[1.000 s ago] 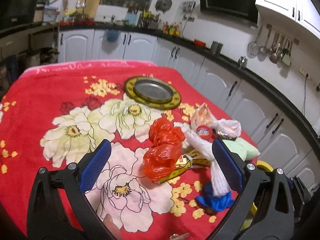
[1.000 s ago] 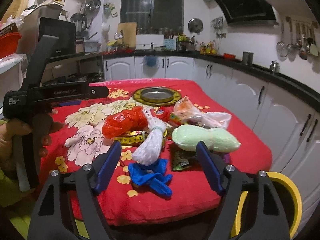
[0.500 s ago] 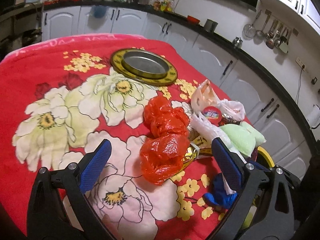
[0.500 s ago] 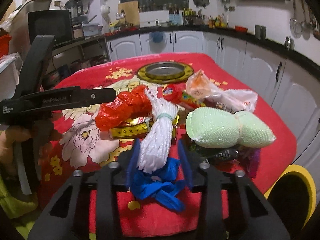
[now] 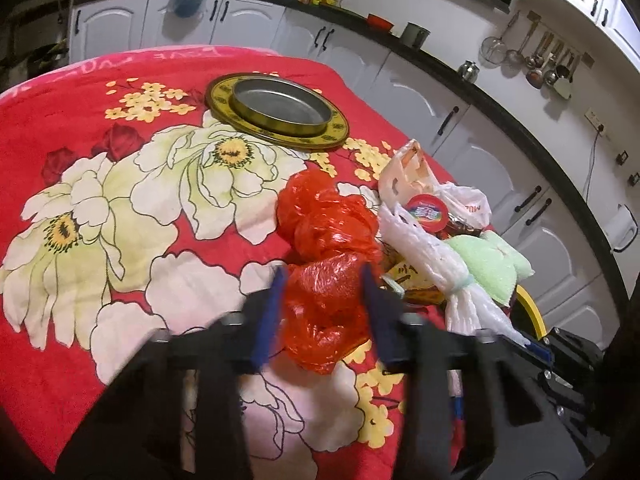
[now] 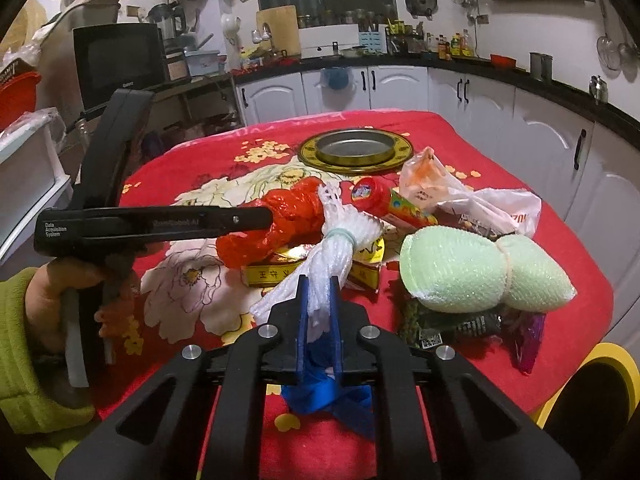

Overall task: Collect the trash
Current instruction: 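Grasp the red plastic bag with the left tool while the right tool grasps the white mesh bundle, then lift and carry the red bag and white mesh bundle over the yellow bin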

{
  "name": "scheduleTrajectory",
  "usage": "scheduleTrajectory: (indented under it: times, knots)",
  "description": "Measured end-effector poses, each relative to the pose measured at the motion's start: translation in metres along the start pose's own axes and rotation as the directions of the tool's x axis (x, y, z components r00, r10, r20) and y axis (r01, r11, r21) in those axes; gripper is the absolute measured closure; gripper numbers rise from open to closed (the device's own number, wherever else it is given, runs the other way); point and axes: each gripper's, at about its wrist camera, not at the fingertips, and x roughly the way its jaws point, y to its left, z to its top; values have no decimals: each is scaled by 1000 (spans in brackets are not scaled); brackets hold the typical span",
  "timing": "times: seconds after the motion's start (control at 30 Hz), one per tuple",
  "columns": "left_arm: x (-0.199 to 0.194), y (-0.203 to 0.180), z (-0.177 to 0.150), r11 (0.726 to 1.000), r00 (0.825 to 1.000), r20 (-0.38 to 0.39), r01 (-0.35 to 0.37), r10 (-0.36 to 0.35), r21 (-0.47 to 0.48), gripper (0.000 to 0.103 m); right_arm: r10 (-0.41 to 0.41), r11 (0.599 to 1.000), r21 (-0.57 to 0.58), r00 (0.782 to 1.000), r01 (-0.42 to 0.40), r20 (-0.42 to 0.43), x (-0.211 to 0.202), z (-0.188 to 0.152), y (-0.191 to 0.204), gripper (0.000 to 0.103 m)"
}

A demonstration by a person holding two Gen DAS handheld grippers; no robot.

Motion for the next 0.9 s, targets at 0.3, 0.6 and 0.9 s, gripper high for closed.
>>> scheduleTrajectory:
  times: [0.3,0.6,0.9]
  knots:
    - [-21,-8,4,998,997,66,-33,29,59,100,47,998,-53,998,-45,43,-11,9,15,94]
    - [-59,-6,11,993,978,188,-102,90,58,100,115,991,-82,990,-108,82,-27,15,31,94]
    - [-89,-26,12,990,961,270,-98,68,99,100,93,992,-96,984,-79,152,-58,24,32,94]
